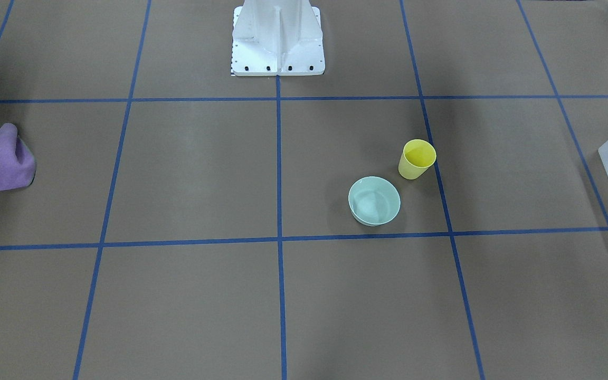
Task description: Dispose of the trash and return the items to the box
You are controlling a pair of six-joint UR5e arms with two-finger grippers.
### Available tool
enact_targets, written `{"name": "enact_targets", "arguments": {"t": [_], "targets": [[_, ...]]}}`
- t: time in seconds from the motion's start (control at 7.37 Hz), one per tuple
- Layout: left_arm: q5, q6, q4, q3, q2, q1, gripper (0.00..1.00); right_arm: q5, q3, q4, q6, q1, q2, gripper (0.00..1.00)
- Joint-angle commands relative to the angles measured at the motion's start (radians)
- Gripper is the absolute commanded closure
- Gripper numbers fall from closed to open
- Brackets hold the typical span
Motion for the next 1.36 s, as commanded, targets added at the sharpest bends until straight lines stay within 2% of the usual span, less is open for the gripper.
{"name": "enact_targets", "arguments": {"t": [0.0,0.27,0.54,0.81,0.95,1.22], "targets": [[-0.007,0.005,-0.017,-0.002,0.014,0.000,0.02,0.003,-0.001,0.001,-0.004,0.000,0.001,0.00],[-0.054,0.000,-0.015,-0.002,0.014,0.000,0.02,-0.003,0.001,-0.003,-0.011,0.000,0.022,0.00],[-0.086,-0.047,-0.011,-0.009,0.012,0.000,0.02,-0.057,-0.002,-0.008,-0.011,-0.015,0.053,0.00],[-0.119,-0.098,-0.009,-0.040,0.011,0.002,0.02,-0.065,-0.011,-0.002,-0.011,-0.015,0.036,0.00],[-0.119,-0.187,-0.009,-0.077,0.008,0.040,0.02,-0.057,-0.033,0.000,-0.011,-0.015,0.031,0.00],[-0.113,-0.465,-0.015,-0.184,0.008,0.193,0.02,-0.054,-0.037,0.001,-0.004,-0.015,0.036,0.00]]}}
